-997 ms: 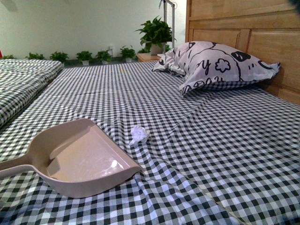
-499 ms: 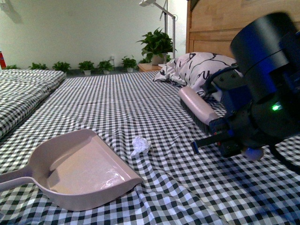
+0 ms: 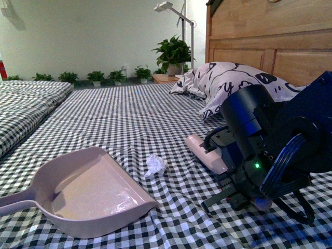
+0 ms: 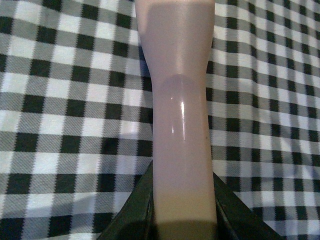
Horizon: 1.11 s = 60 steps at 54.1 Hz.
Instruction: Clean up trash
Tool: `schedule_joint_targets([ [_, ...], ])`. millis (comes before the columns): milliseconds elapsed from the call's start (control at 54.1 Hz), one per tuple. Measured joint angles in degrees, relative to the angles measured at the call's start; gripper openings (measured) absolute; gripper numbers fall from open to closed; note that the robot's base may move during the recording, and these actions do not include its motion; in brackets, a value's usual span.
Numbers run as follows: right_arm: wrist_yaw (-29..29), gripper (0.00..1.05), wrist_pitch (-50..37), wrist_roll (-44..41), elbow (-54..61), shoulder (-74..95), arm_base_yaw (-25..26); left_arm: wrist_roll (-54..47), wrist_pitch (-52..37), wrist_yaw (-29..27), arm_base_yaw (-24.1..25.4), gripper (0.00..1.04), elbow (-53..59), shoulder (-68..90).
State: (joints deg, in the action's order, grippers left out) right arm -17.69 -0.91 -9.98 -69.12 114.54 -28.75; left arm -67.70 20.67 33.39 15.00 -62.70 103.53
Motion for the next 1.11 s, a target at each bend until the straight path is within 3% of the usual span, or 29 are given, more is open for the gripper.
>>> schedule_joint_targets([
  [351,11.85,0.19,2.36,-1.84,2.67,-2.71,-4.31,-0.02,0.0,0.0,0.0,0.27,0.0,-0.02],
  [665,31.17,0.19,9.97,-2.27,7.67,-17.66,-5.66,-0.02,0.0,0.0,0.0,0.27,0.0,-0.02],
  [868,34.05,0.19,11.63,-2.1,7.74,-25.97,-2.29,-0.02,0.0,0.0,0.0,0.27,0.0,-0.02],
  [1108,31.15,0.19,9.27,-2.32,10.99,-28.02,2.25,-0.04,0.0,-0.02,0.0,0.27,0.0,-0.02],
])
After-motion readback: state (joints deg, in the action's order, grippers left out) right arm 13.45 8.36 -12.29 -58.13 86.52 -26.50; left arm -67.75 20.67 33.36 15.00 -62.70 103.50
